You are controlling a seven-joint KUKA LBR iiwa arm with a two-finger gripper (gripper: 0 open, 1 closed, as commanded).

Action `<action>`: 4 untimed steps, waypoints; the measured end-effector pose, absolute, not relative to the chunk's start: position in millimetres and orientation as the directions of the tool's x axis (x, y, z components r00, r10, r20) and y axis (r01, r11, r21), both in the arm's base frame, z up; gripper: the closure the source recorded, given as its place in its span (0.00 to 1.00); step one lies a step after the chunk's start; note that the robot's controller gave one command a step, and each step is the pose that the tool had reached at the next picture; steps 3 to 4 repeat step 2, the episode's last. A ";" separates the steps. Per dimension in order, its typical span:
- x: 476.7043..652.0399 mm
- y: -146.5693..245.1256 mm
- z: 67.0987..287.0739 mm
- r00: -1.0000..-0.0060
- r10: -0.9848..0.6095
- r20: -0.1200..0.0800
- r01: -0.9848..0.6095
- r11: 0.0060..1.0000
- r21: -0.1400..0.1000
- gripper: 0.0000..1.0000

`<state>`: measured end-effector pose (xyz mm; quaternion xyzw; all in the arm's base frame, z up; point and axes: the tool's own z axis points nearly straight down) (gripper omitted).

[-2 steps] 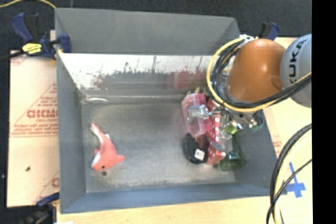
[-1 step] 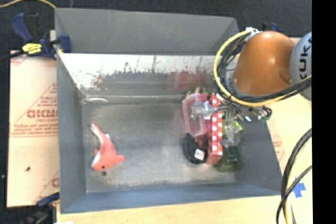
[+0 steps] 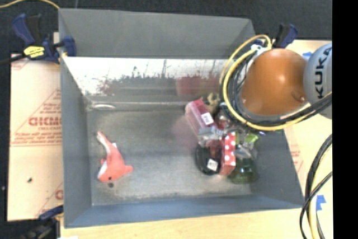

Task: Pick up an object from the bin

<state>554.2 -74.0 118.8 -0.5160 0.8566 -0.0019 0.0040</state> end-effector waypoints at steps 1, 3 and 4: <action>617.2 -109.8 89.7 -0.378 -0.926 -0.010 -0.926 0.378 -0.010 0.00; 580.8 -81.5 77.6 -0.111 -0.994 -0.002 -0.994 0.111 -0.023 1.00; 580.8 -81.5 77.6 -0.111 -0.994 -0.002 -0.994 0.111 -0.023 1.00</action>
Offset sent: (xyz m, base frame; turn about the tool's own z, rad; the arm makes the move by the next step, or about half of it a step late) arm 0.0211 -0.0059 -0.0488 -0.3824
